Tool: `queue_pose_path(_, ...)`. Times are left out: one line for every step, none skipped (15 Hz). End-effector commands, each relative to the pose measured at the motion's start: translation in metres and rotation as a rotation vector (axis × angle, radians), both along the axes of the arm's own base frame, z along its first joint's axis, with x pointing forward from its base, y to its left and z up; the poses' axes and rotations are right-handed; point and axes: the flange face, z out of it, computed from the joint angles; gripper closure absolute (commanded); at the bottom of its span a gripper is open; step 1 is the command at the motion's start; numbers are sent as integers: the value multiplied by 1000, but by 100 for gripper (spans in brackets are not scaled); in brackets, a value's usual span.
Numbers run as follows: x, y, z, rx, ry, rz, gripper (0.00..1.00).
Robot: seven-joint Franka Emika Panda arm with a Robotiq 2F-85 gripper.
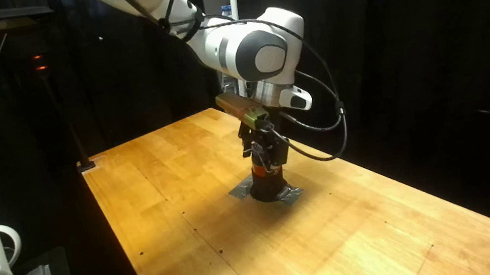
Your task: Put the rubber band on the jar.
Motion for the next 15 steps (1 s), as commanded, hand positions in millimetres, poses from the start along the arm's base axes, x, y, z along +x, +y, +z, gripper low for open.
queue_pose_path(-27,-9,4,-14,-59,-24,0)
queue_pose_path(-29,-11,5,-25,-94,-34,0)
queue_pose_path(-32,-13,5,-26,-117,-41,0)
queue_pose_path(-37,-14,6,-24,-141,-51,0)
queue_pose_path(-41,-16,7,-23,-162,-58,0)
queue_pose_path(-46,-17,7,-21,-183,-66,0)
queue_pose_path(-50,-18,8,-19,-210,-75,0)
queue_pose_path(-54,-18,9,-15,-235,-75,25)
queue_pose_path(-59,-17,11,-16,-264,-78,27)
queue_pose_path(-65,-18,13,-15,-288,-79,33)
queue_pose_path(-71,-17,15,-11,-305,-77,41)
queue_pose_path(-78,-17,18,-7,-331,-75,50)
queue_pose_path(-84,-18,21,-2,-358,-75,57)
queue_pose_path(-90,-18,24,4,-398,-78,66)
queue_pose_path(-95,-19,27,4,-433,-81,73)
